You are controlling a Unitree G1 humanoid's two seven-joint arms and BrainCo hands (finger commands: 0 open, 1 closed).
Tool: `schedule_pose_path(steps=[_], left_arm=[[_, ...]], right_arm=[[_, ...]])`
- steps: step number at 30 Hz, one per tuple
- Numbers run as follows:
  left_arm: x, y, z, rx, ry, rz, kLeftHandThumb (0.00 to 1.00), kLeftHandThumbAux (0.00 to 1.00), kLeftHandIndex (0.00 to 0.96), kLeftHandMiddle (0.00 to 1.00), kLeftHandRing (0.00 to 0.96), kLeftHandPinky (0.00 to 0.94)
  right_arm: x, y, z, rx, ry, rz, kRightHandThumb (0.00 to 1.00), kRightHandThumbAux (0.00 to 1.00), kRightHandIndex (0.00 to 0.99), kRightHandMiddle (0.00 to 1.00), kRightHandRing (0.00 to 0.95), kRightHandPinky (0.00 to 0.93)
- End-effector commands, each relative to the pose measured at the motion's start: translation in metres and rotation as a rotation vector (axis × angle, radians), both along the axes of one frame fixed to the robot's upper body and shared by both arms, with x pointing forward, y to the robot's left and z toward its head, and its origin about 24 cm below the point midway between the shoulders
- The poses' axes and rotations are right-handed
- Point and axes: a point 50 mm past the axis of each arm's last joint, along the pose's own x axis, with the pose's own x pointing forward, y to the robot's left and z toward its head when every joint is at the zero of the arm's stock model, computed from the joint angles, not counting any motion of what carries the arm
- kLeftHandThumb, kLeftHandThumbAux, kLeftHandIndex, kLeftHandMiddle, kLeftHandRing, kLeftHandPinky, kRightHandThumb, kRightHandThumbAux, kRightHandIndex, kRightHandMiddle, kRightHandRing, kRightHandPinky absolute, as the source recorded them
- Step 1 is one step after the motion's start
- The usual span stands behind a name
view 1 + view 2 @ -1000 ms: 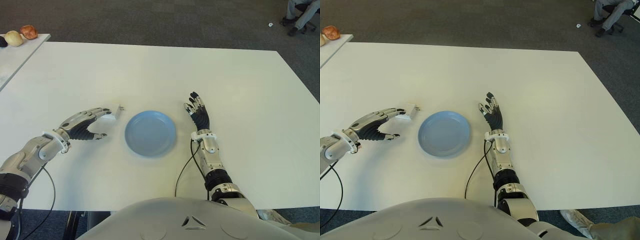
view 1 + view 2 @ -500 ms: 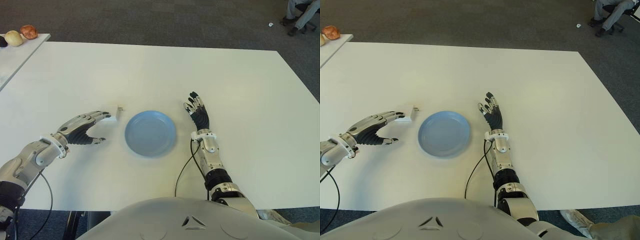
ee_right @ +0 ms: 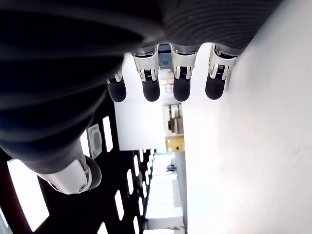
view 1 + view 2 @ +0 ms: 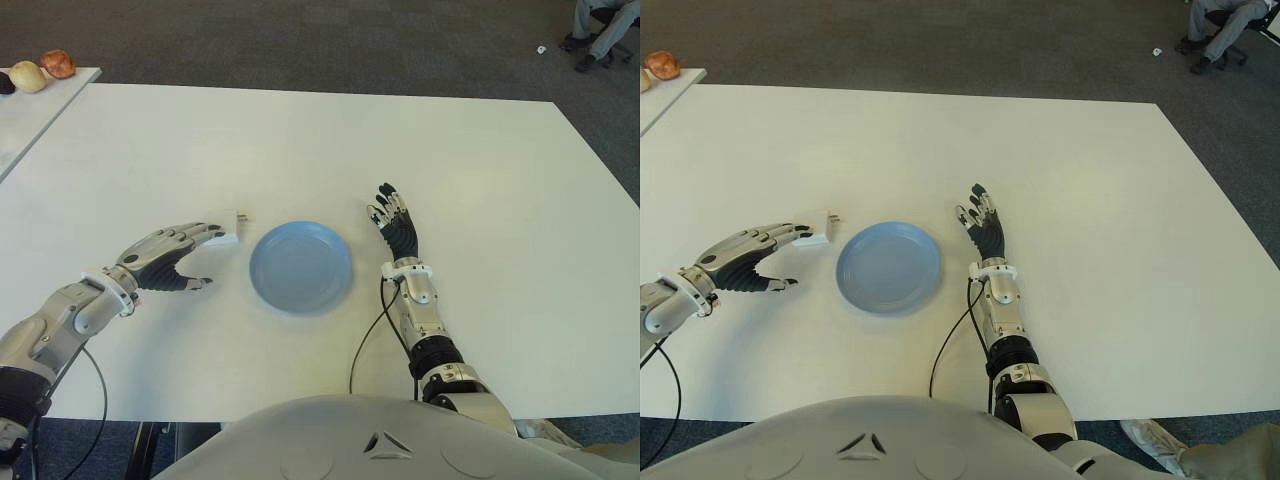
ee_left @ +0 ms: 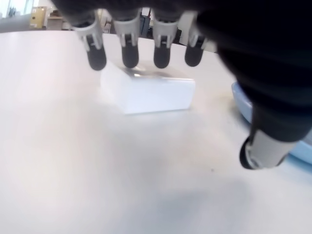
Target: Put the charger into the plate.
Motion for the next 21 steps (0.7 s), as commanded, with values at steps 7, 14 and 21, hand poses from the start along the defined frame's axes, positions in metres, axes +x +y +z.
schedule_pose_path(steps=[7,14,21], left_arm=[[0.030,-0.001,0.005,-0.004,-0.275,0.002,0.162,0.422,0.000,0.000,0.000,0.007],[0.040,-0.004,0.007,-0.024,-0.359,0.003,0.226,0.397,0.000,0.000,0.000,0.028],[0.054,-0.010,0.017,-0.013,-0.404,-0.007,0.235,0.382,0.000,0.000,0.000,0.031]], right_arm=[[-0.014,-0.002,-0.021,0.017,0.105,-0.020,0.099,0.660,0.018,0.074,0.059,0.082],[-0.014,-0.002,-0.021,0.009,0.099,-0.029,0.104,0.672,0.014,0.057,0.047,0.077],[-0.016,-0.002,-0.021,0.005,0.092,-0.031,0.113,0.670,0.013,0.050,0.041,0.072]])
